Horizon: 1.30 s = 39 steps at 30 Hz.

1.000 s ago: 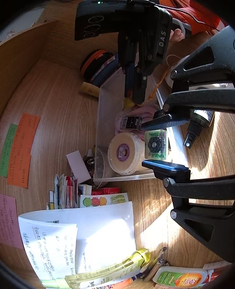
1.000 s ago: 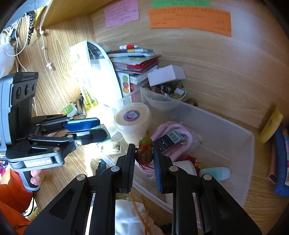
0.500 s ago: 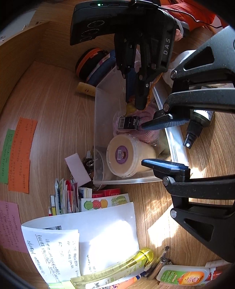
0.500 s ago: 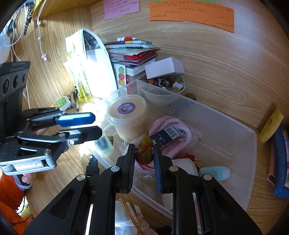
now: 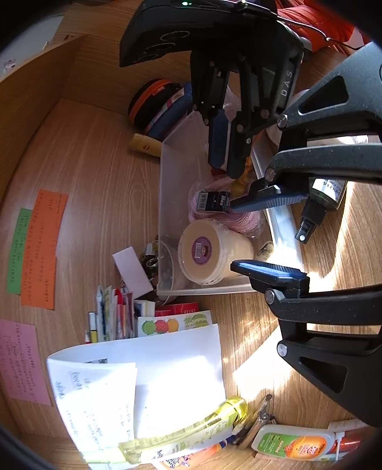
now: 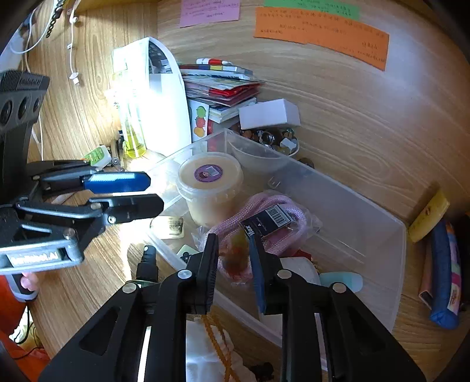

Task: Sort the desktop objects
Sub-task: 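Open left tool over the bin while right tool drops the gourd ornament in, then move right tool to the white drawstring bag and close on it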

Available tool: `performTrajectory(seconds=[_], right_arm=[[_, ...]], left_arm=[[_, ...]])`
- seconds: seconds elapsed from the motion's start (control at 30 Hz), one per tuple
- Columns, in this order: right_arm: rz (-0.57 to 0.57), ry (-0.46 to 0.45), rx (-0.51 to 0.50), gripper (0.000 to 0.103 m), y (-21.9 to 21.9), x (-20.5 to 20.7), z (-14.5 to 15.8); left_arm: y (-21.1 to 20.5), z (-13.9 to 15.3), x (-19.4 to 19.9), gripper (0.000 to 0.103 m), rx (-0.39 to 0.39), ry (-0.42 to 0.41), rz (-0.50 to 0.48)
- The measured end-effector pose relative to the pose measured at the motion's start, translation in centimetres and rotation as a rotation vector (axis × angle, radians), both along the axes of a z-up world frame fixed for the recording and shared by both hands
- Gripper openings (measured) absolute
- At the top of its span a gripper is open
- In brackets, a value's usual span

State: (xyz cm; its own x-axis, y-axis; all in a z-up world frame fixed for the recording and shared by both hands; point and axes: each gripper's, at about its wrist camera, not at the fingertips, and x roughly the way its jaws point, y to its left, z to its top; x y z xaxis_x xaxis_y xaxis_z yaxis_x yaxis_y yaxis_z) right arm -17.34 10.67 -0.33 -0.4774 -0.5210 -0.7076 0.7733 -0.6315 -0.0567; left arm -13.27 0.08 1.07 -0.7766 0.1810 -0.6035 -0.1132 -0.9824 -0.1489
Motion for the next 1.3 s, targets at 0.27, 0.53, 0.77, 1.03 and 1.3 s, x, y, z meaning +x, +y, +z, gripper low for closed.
performTrajectory(seconds=[0.27,0.53,0.77,1.03,1.3], right_arm=[[0.003,0.067,-0.012,0.057,0.3,2.1,1.4],[-0.026,0.135,-0.032,0.074,2.1,3.7,2.8],[-0.061,0.118,-0.086,0.075,4.9,4.9,4.0],[-0.132,0.123,-0.084,0.082,8.9,6.0,3.8],[-0.138,0.052,-0.039,0.082,11.1,7.4,1.2]], left_arm=[[0.5,1.4,1.7,0.039,-0.022,0.033,0.011],[0.9,2.3,3.6,0.083,-0.059,0.07,0.045],[1.3,2.8,5.1,0.095,-0.072,0.084,0.049],[1.1,1.9,6.5,0.097,-0.117,0.047,0.064],[0.4,-1.2,6.8,0.097,-0.123,-0.055,0.084]])
